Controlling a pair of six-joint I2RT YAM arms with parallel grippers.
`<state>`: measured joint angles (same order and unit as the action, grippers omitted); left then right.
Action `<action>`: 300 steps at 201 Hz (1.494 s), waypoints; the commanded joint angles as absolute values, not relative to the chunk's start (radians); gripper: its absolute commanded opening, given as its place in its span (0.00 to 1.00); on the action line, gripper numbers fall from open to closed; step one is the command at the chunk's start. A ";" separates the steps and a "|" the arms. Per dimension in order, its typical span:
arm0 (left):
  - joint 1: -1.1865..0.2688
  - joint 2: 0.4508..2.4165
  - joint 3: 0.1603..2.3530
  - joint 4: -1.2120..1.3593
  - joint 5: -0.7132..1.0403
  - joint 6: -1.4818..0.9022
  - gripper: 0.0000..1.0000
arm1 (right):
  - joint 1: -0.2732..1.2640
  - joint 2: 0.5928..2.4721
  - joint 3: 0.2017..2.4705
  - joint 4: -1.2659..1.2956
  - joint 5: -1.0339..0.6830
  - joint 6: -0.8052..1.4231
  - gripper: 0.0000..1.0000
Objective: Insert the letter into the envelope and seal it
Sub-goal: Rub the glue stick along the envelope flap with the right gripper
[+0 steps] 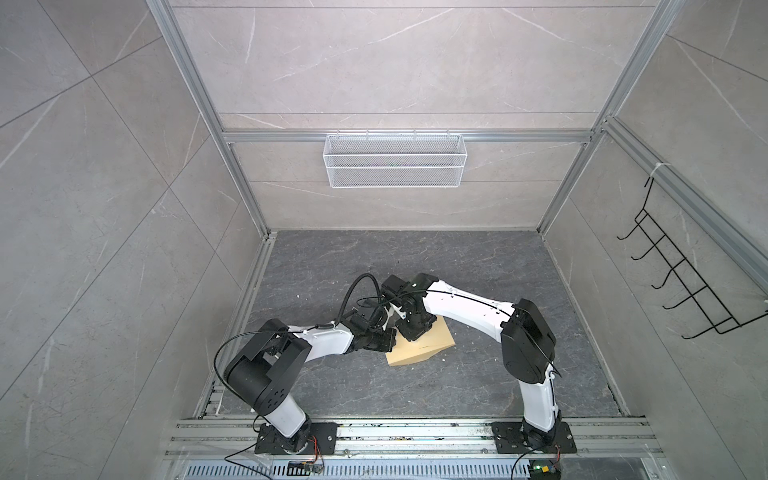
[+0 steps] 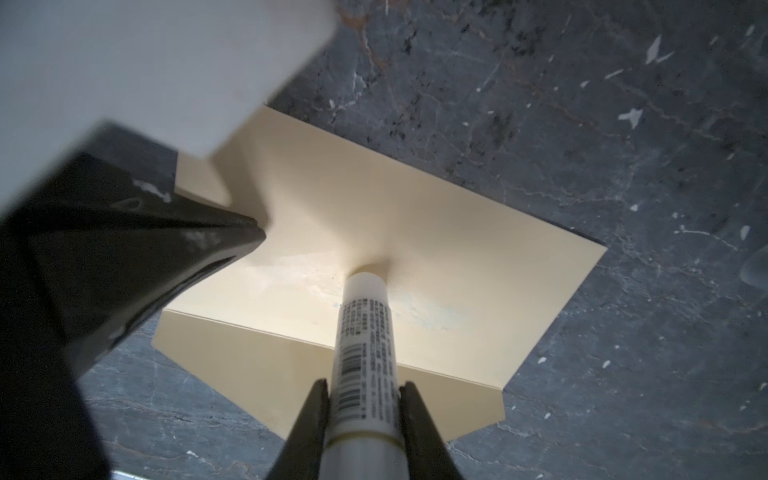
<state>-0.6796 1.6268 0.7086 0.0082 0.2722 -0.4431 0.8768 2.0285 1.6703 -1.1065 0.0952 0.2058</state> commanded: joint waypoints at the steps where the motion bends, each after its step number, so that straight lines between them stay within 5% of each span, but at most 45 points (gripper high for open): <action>1: -0.680 1.687 0.689 -0.067 0.239 -0.439 0.00 | 0.874 2.007 1.634 -1.141 0.145 0.192 0.00; 164: -0.680 1.704 0.694 -0.067 0.244 -0.437 0.00 | 0.804 1.938 1.562 -1.125 0.149 0.189 0.00; 247: -0.680 1.716 0.692 -0.061 0.245 -0.437 0.00 | 0.749 1.765 1.543 -0.996 -0.023 0.224 0.00; 300: -0.681 1.715 0.690 -0.057 0.247 -0.437 0.00 | 0.760 1.851 1.607 -1.048 -0.057 0.223 0.00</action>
<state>-0.6781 1.6539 0.7185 0.0437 0.2966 -0.4431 0.7467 1.7931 1.5635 -1.0229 -0.0212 0.2108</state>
